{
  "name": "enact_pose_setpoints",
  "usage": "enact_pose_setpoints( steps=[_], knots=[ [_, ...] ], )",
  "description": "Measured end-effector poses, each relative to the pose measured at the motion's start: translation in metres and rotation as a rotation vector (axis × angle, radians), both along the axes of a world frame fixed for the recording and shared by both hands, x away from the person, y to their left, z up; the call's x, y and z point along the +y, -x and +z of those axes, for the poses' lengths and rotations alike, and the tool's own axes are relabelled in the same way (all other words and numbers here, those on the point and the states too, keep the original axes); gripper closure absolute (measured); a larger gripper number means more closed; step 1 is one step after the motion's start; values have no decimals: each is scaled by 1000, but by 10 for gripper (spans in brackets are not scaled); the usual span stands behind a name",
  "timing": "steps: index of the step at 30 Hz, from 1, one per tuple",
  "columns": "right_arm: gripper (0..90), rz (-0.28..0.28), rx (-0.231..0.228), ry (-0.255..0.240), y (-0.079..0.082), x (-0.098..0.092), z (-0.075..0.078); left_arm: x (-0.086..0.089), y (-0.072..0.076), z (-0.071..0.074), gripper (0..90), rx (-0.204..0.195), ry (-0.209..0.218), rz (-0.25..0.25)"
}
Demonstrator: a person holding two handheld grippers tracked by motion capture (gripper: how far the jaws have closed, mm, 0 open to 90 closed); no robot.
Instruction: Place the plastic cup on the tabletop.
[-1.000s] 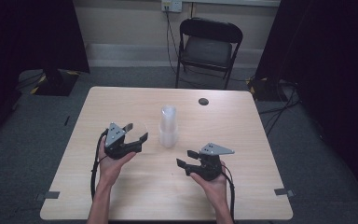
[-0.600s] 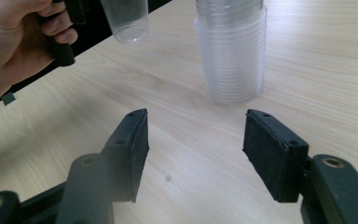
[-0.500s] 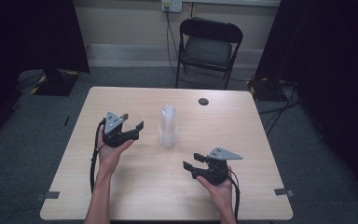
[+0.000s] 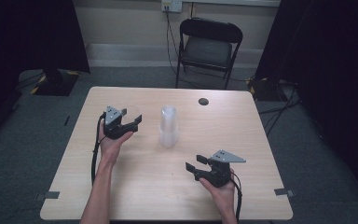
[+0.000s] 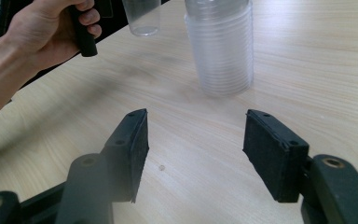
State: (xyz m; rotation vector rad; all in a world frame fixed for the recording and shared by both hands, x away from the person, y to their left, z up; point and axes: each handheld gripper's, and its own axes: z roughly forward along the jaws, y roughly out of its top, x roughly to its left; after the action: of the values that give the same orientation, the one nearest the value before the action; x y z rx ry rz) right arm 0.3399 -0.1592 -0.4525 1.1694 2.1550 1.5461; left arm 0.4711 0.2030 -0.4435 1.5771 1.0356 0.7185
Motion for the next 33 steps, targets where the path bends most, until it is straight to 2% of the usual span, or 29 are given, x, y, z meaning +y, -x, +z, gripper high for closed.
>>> enact_pose_setpoints(
  steps=[10,14,17,19,20,24,28,33],
  knots=[
    [394,-18,5,-3,2,-8,-6,3,-12,-16,268,40,11,17],
    [395,-21,7,-7,1,-9,-6,3,-17,-20,266,86,-6,10],
    [395,-14,6,-4,1,-8,-6,1,-19,-21,265,88,-3,6],
    [392,-5,6,-11,2,-8,-7,-4,-20,-22,256,90,-47,15],
    [392,0,7,-12,2,-8,-7,-5,-21,-24,251,92,-51,4],
    [390,10,15,-4,2,-7,-8,-6,-23,-28,252,121,-37,-4],
    [391,8,14,-4,1,-7,-8,-7,-22,-30,264,120,-52,-7],
    [390,9,9,-5,1,-6,-9,-4,-21,-34,253,143,-43,-12]
  ],
)
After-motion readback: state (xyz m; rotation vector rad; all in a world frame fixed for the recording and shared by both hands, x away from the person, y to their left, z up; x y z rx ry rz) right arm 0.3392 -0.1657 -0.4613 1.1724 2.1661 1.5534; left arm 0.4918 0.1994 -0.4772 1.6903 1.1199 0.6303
